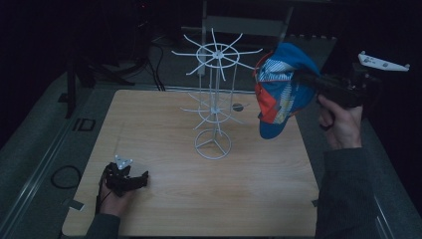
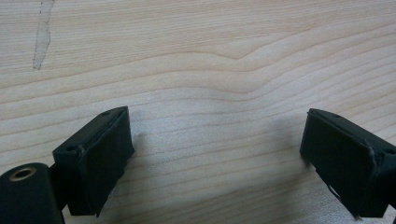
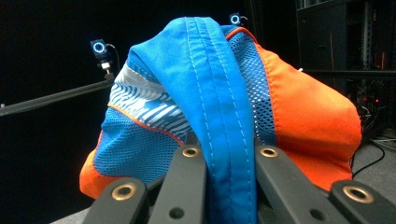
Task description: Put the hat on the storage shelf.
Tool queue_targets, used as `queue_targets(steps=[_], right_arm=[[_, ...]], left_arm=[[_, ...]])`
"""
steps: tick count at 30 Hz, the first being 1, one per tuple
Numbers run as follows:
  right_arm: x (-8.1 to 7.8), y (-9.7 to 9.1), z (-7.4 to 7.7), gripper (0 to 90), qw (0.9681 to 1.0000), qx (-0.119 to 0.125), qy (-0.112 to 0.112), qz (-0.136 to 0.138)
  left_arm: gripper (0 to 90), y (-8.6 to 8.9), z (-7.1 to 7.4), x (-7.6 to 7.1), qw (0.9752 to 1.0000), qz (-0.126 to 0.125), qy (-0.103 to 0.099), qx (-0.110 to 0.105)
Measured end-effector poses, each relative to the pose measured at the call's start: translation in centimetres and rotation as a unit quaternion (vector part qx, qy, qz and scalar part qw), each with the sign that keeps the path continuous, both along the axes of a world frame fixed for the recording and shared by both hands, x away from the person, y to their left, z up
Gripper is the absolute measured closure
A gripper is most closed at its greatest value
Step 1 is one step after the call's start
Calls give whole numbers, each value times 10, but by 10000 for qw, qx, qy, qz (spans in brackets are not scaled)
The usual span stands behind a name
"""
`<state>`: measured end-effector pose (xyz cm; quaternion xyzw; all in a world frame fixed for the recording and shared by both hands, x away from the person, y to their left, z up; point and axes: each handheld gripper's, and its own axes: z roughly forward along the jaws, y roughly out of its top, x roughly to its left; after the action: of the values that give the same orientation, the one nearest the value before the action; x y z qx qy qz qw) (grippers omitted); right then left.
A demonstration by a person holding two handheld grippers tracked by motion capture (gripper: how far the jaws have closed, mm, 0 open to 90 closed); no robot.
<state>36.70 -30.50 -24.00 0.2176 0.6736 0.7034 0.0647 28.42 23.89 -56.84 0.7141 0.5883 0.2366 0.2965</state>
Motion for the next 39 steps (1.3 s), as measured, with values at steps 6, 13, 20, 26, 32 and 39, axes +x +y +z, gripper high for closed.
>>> queue_targets(steps=[6, 13, 20, 26, 32, 39], right_arm=[[12, 9, -12, 874, 9989, -370, 243, -168], [25, 15, -34, 834, 9948, -763, 614, -276], [32, 23, -51, 698, 9858, -1329, 930, -428], [29, 28, -53, 495, 9772, -1822, 913, -587], [26, 30, -61, 384, 9675, -2238, 892, -775], [21, 24, -67, 292, 9662, -2262, 875, -878]], left_arm=[[97, 0, 0, 0, 10000, -2, 3, 3], [97, 0, 0, 0, 10000, -13, 17, 13], [97, 0, 0, 0, 10000, -8, 9, 15], [97, 0, 0, 0, 10000, -9, 6, 16], [97, 0, 0, 0, 10000, -11, 9, 17], [97, 0, 0, 0, 10000, -9, 8, 16]])
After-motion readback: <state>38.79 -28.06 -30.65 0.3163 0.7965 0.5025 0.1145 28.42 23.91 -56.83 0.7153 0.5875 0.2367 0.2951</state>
